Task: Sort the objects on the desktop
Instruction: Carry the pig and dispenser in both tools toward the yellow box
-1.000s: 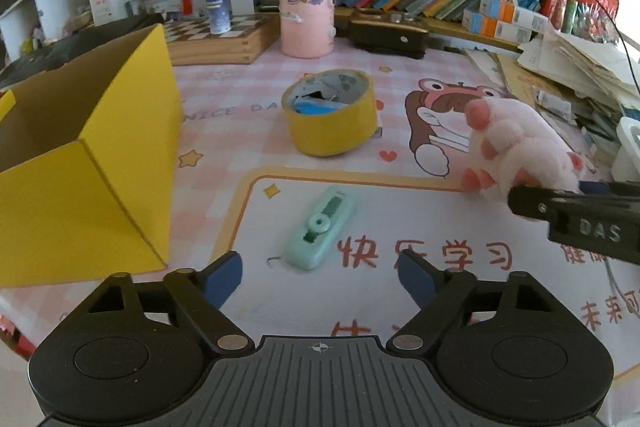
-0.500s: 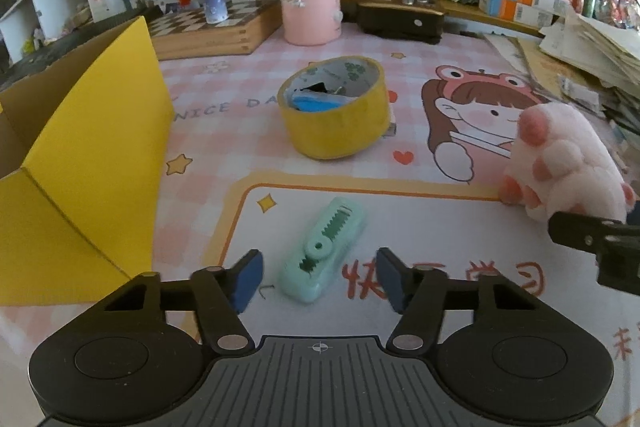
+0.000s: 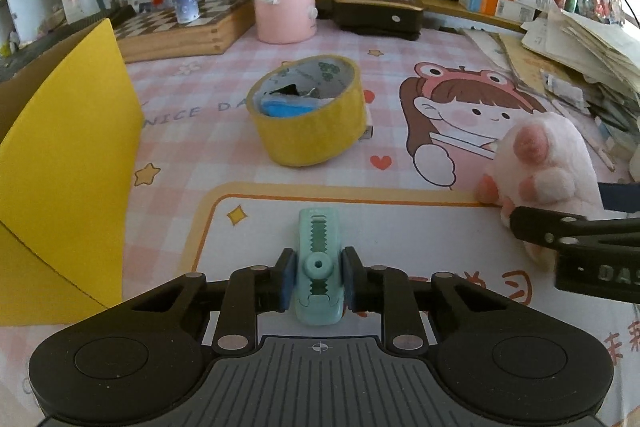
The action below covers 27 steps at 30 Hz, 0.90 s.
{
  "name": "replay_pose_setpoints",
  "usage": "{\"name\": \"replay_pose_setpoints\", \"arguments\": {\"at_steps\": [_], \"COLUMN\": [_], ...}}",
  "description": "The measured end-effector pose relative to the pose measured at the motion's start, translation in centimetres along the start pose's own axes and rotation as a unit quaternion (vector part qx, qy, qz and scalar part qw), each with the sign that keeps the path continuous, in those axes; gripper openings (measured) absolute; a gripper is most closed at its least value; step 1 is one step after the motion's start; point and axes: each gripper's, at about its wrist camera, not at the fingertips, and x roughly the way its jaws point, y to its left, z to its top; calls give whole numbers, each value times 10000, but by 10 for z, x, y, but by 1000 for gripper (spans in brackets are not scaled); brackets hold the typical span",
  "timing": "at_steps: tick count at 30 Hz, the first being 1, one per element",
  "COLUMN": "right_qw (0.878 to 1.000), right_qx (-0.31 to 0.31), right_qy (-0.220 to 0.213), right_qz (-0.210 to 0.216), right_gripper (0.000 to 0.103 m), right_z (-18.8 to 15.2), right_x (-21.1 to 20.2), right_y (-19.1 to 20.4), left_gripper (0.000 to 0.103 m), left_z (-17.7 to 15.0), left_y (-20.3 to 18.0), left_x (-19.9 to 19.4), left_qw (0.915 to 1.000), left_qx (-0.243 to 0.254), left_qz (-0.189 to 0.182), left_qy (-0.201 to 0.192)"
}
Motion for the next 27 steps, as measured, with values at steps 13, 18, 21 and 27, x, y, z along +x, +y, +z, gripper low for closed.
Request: {"name": "replay_pose_setpoints", "arguments": {"at_steps": [13, 18, 21, 27], "right_qw": [9996, 9980, 9962, 9926], "right_qx": [-119, -288, -453, -746], "right_qy": [-176, -255, -324, -469], "right_qz": [196, 497, 674, 836], "right_gripper": [49, 49, 49, 49], "right_z": [2, -2, -6, -14], "right_x": [-3, -11, -19, -38], "right_y": [6, 19, 30, 54], "left_gripper": [23, 23, 23, 23], "left_z": [-3, -15, -23, -38], "left_y": [6, 17, 22, 34], "left_x": [-37, -46, -53, -71], "left_qw": [9982, 9974, 9968, 9956], "left_qx": [-212, -458, -561, -613], "left_qz": [38, 172, 195, 191], "left_qy": [-562, -537, -537, -684]}}
